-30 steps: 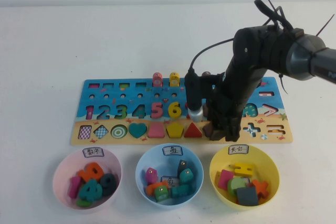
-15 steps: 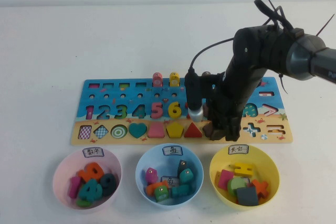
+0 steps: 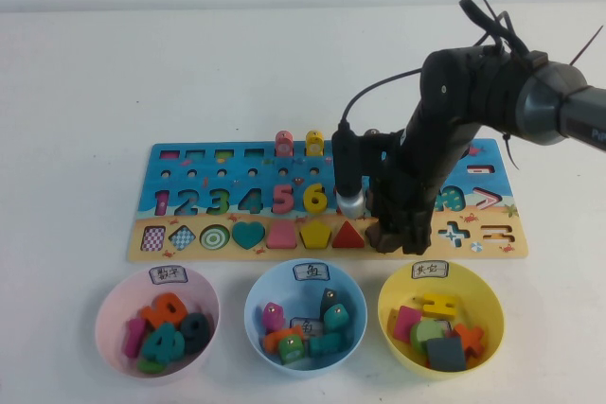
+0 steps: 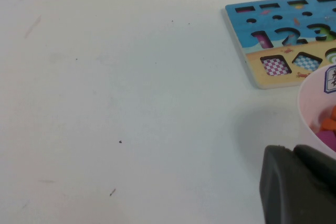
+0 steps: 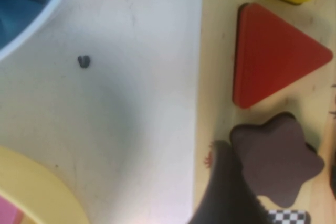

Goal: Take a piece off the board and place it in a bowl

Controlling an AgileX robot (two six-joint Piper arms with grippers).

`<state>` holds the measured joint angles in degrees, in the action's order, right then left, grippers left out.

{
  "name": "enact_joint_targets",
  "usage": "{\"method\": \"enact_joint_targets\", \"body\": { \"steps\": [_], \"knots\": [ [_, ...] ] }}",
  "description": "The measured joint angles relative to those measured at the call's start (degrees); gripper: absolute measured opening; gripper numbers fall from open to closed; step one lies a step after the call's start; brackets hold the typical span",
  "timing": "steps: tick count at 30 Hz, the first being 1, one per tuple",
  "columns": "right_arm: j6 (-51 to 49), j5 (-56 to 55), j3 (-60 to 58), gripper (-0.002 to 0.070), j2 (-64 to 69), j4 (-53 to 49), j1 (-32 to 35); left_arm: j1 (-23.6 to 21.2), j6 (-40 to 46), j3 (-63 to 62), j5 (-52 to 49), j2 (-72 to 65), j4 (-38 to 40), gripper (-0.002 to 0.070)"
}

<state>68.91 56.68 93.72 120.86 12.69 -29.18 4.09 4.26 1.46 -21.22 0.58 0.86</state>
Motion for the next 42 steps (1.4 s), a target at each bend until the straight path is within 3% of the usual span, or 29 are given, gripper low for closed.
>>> {"method": "enact_joint_targets", "body": {
  "steps": [18, 26, 42],
  "knots": [
    [0.0, 0.4, 0.4, 0.0370, 0.6, 0.3, 0.0, 0.0, 0.0, 0.0, 0.0, 0.0, 0.0, -0.0005],
    [0.0, 1.0, 0.6, 0.0281, 0.6, 0.4, 0.0, 0.0, 0.0, 0.0, 0.0, 0.0, 0.0, -0.0004],
    [-0.1, 1.0, 0.6, 0.0279, 0.4, 0.3, 0.0, 0.0, 0.0, 0.0, 0.0, 0.0, 0.0, -0.0005]
  ]
}}
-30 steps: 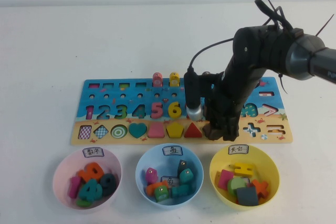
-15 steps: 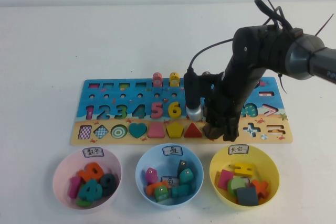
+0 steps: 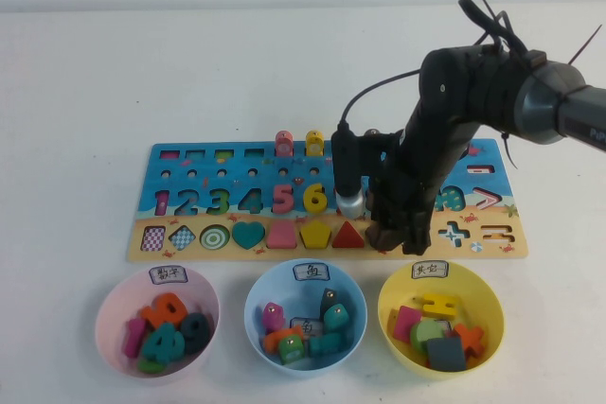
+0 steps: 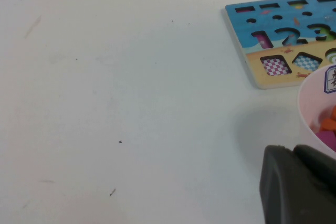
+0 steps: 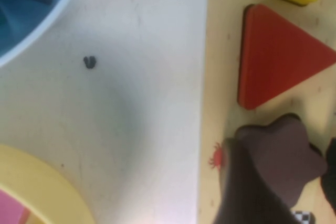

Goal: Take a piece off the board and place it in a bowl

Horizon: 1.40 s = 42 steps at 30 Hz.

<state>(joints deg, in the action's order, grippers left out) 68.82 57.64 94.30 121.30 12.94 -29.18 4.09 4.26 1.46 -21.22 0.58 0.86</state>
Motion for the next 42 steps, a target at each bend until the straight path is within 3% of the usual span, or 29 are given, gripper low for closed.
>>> {"method": "enact_joint_targets", "body": {
  "steps": [14, 20, 34, 42],
  "knots": [
    [-0.1, 0.0, 0.0, 0.0277, -2.8, -0.3, 0.0, 0.0, 0.0, 0.0, 0.0, 0.0, 0.0, -0.0005],
    [-6.5, 0.0, 0.0, 0.0277, -6.2, -0.3, 0.0, 0.0, 0.0, 0.0, 0.0, 0.0, 0.0, -0.0005],
    [-53.5, 1.3, -2.7, 0.0276, -16.3, -5.1, -3.2, 0.0, 0.0, 0.0, 0.0, 0.0, 0.0, -0.0005],
    [-73.1, 3.0, -11.4, 0.0276, -24.0, -5.4, -5.9, 0.0, 0.0, 0.0, 0.0, 0.0, 0.0, -0.0005]
  ]
}}
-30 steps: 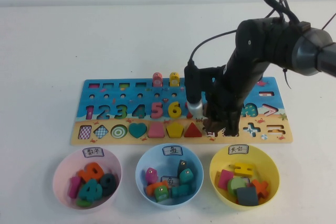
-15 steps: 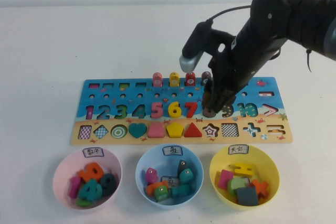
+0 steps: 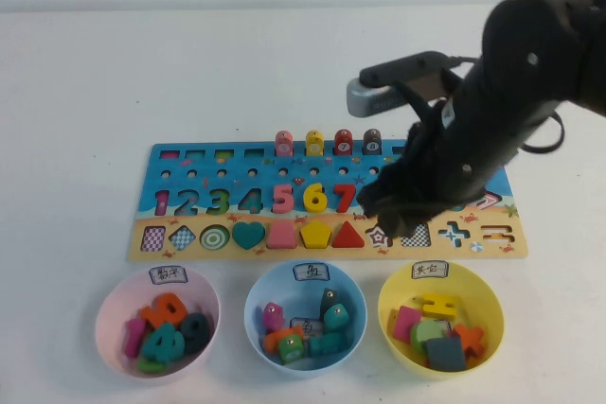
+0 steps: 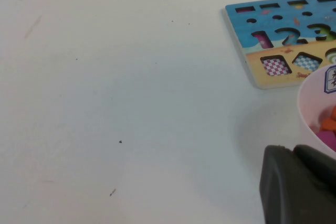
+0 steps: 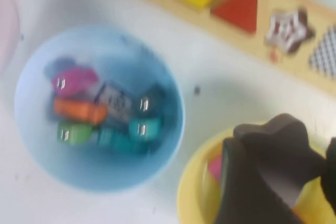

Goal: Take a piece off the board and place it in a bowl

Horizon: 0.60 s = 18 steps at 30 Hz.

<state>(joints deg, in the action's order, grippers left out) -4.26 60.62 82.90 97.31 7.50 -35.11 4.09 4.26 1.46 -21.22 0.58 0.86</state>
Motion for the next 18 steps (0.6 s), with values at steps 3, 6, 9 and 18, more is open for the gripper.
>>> {"method": "enact_joint_targets", "body": {
  "steps": [3, 6, 9, 18],
  "knots": [
    [-2.5, -1.1, -5.1, 0.0276, -4.2, -1.1, -1.1, 0.0, 0.0, 0.0, 0.0, 0.0, 0.0, -0.0005],
    [-3.1, -5.2, -11.0, 0.0276, -8.9, -2.7, -2.2, 0.0, 0.0, 0.0, 0.0, 0.0, 0.0, -0.0005],
    [-3.3, -11.0, -18.2, 0.0276, -13.7, -3.3, -3.3, 0.0, 0.0, 0.0, 0.0, 0.0, 0.0, -0.0005],
    [-3.4, -28.1, -37.8, 0.0276, -22.6, -3.6, -4.6, 0.0, 0.0, 0.0, 0.0, 0.0, 0.0, -0.0005]
  ]
}}
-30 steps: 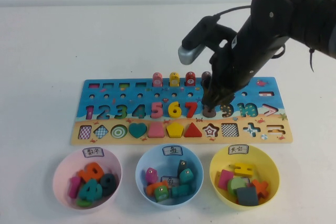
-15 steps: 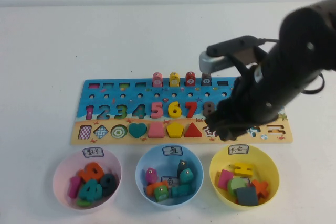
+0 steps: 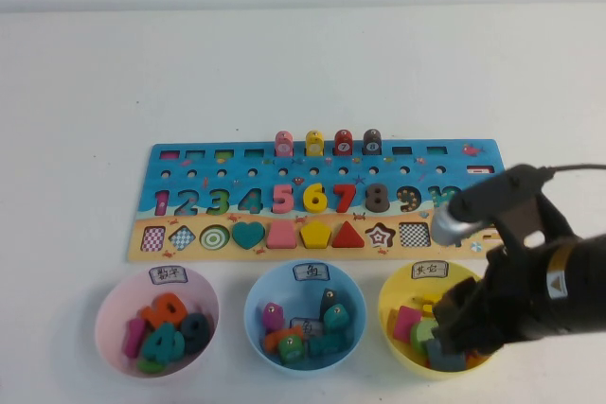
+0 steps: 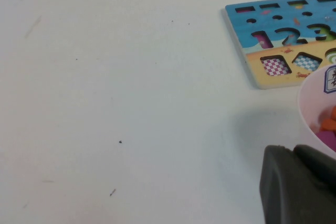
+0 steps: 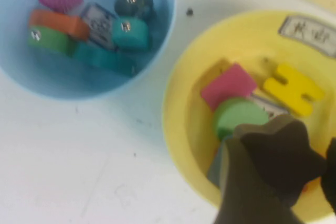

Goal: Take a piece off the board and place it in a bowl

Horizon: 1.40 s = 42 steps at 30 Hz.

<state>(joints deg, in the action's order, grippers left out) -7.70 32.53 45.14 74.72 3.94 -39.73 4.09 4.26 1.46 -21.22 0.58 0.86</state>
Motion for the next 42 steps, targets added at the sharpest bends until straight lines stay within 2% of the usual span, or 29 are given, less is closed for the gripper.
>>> {"method": "enact_joint_targets", "body": {
  "steps": [10, 22, 42],
  "knots": [
    [-0.3, -4.4, -5.1, 0.0276, -0.7, 0.0, 0.0, 0.0, 0.0, 0.0, 0.0, 0.0, 0.0, -0.0005],
    [-8.3, -6.0, -5.1, 0.0276, 4.9, -0.2, 0.0, 0.0, 0.0, 0.0, 0.0, 0.0, 0.0, -0.0005],
    [-8.9, -6.9, -5.1, 0.0277, 7.0, -0.2, 0.0, 0.0, 0.0, 0.0, 0.0, 0.0, 0.0, -0.0005]
  ]
}}
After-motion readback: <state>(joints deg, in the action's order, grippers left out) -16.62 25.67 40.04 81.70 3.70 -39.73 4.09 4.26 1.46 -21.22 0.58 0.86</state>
